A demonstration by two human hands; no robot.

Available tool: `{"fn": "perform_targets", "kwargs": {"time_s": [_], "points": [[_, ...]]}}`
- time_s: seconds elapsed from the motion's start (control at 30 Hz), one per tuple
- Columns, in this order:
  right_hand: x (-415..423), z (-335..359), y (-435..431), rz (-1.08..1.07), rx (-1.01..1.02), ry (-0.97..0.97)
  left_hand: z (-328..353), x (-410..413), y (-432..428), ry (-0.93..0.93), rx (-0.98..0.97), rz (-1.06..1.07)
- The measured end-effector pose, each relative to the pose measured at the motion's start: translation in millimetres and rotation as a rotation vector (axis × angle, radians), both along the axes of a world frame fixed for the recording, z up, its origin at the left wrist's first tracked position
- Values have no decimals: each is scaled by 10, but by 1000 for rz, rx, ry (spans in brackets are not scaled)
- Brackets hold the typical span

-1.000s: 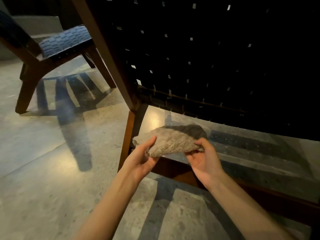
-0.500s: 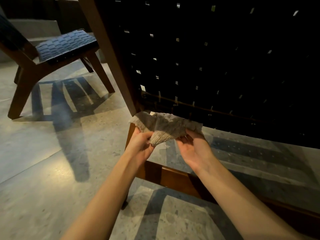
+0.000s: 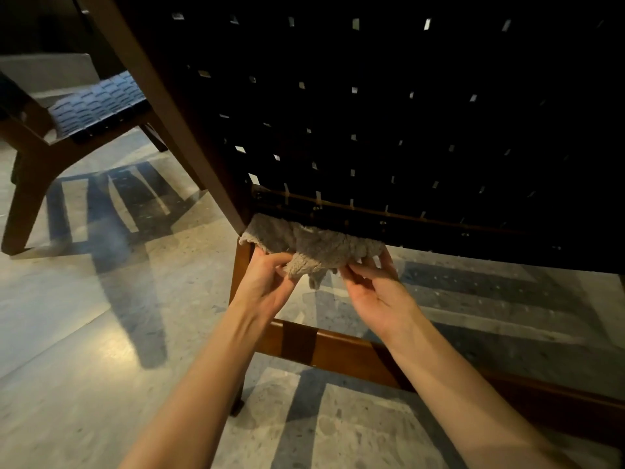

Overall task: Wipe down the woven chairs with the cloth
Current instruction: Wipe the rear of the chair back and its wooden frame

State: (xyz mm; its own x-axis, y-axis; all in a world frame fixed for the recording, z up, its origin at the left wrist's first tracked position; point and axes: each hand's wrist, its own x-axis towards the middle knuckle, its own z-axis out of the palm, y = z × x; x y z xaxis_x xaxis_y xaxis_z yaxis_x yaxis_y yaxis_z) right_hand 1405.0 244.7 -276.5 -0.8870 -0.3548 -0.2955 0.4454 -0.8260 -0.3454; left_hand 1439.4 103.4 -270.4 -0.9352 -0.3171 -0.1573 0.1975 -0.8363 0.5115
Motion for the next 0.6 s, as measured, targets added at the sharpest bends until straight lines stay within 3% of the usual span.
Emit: {"fn": "perform_targets", "kwargs": {"time_s": [0.2,0.3,0.5,0.6], "points": [[-13,5,141,89,-21,21,-26,-3,155,-14,-43,9],[2,91,130,128,77,74,-39,-2,197,7,-83,20],[2,75,44,-73,258,54,-63,97,251,57,-203,6],[36,40,153,-111,255,43,-62,99,365,6,-410,18]]}}
